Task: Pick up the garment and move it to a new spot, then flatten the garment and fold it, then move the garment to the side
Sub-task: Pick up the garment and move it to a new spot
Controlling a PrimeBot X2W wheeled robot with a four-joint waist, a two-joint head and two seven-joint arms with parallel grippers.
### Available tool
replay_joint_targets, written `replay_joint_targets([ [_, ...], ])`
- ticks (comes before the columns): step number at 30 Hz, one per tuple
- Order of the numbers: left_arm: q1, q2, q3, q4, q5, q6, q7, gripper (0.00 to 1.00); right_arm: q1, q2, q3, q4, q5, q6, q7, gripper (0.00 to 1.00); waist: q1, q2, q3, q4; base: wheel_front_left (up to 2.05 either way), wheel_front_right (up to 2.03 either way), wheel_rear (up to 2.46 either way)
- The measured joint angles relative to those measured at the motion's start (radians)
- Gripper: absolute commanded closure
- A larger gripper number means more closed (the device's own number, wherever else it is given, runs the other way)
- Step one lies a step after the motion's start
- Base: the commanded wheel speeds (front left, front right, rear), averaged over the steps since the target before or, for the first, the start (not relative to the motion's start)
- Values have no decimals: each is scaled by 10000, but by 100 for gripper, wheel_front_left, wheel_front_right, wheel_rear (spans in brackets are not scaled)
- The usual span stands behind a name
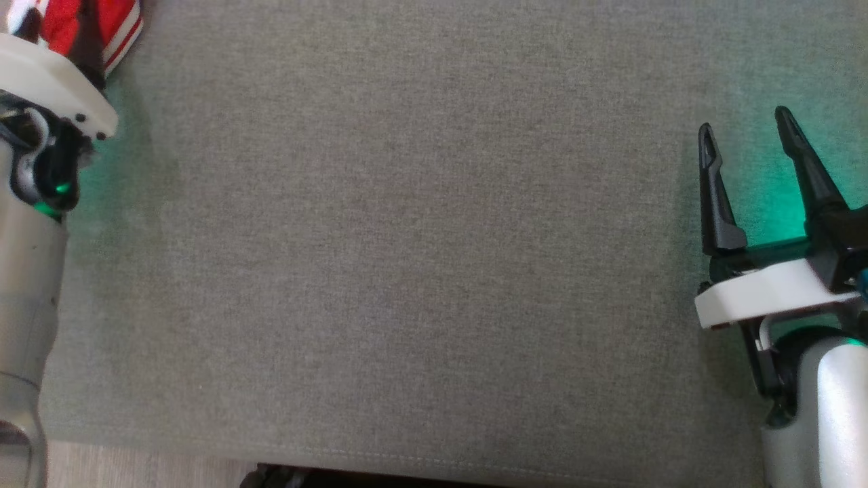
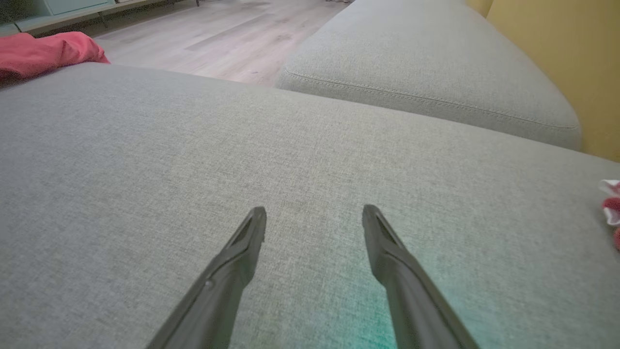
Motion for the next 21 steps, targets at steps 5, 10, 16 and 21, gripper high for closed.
replay_joint_targets([
  [5, -434, -130, -134, 744, -104, -309, 259, 24, -4, 0, -2, -73, -31, 0, 42, 0, -3, 0, 176, -19, 0, 0, 0],
  [10, -638, -184, -253, 1170, -148, -564, 121, 100, -88, 0, -23, -50, -27, 0, 38, 0, -3, 0, 99, -26, 0, 0, 0],
  [16, -638, -186, -522, 1469, 79, -646, -397, 100, -137, 0, -27, 167, 167, 0, -86, 0, -2, 0, -205, -62, 0, 0, 0],
  [21, -753, 13, -717, 1511, 439, -727, -1047, 100, -137, 0, -40, 700, 495, 0, -430, 0, -3, 1, -755, -155, 0, 0, 0],
])
